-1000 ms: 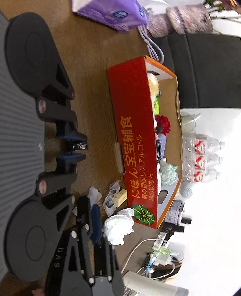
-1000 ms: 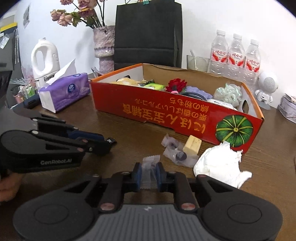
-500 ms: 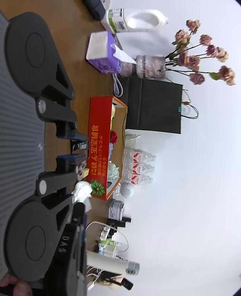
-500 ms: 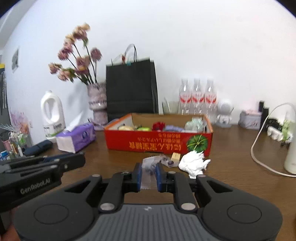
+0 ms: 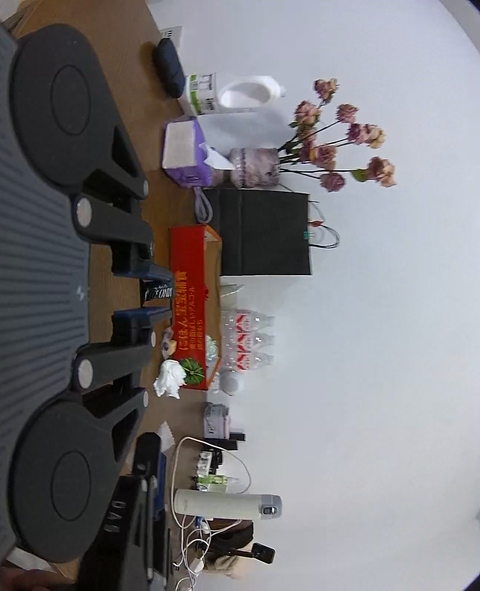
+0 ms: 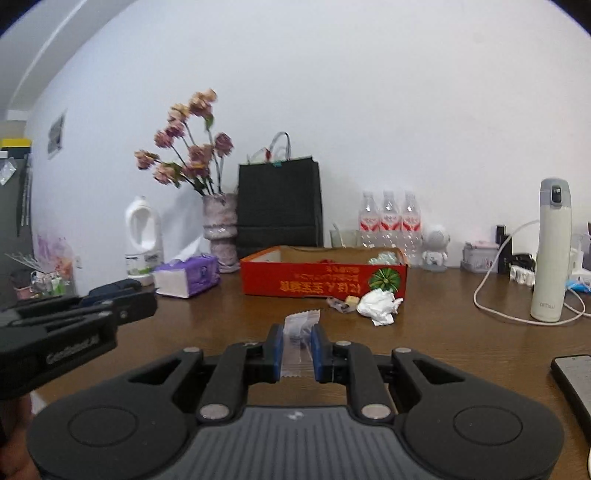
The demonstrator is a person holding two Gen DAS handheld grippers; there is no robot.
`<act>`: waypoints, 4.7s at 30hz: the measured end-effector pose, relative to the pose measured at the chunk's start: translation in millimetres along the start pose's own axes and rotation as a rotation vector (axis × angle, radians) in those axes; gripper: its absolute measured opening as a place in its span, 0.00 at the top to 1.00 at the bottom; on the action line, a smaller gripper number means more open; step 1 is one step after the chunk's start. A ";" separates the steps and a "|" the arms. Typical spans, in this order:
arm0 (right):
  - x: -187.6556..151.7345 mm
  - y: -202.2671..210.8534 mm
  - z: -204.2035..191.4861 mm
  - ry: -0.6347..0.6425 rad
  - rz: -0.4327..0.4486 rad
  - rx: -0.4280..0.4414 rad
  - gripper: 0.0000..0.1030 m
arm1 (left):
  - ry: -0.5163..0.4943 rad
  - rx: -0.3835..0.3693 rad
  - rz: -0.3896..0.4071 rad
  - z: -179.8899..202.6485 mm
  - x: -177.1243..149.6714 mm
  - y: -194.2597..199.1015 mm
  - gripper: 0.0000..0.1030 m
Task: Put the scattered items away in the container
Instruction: 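Lift and carry both wrappers over the red box, then open both tools to drop the wrappers into the box, then move both tools back toward the clear wrapper pieces beside the tissue, then grasp a clear wrapper piece with each tool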
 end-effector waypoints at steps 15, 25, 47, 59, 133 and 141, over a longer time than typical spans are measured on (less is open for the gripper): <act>40.5 -42.0 24.0 0.001 0.096 -0.049 0.85 | 0.077 -0.037 0.019 -7.5 32.0 -60.3 0.85; 147.5 -178.8 85.7 -0.044 0.141 -0.014 0.85 | 0.105 -0.069 0.072 -16.5 118.6 -229.4 0.85; 143.5 -554.1 169.8 -0.430 -0.628 0.187 0.85 | 0.155 -0.127 -0.746 -56.3 47.4 -594.0 0.65; 153.9 -570.0 167.2 -0.464 -0.624 0.170 0.59 | 0.193 -0.146 -0.716 -80.4 76.5 -582.0 0.49; 13.0 -184.9 81.4 -0.101 -0.376 0.050 0.43 | -0.030 -0.062 -0.192 -14.7 40.0 -204.8 0.02; 25.6 -280.7 94.8 -0.078 -0.408 0.010 0.51 | 0.023 -0.168 -0.316 -11.8 29.4 -296.4 0.12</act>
Point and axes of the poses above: each gripper's, at about its wrist camera, not at the fingertips, and y roughly against the way its jaws point, z to its right, x to its top, the point moved 5 cm from there along -y, roughly the way its jaws point, and after that the axes turned 5 degrees about x, right-handed, at the moved point
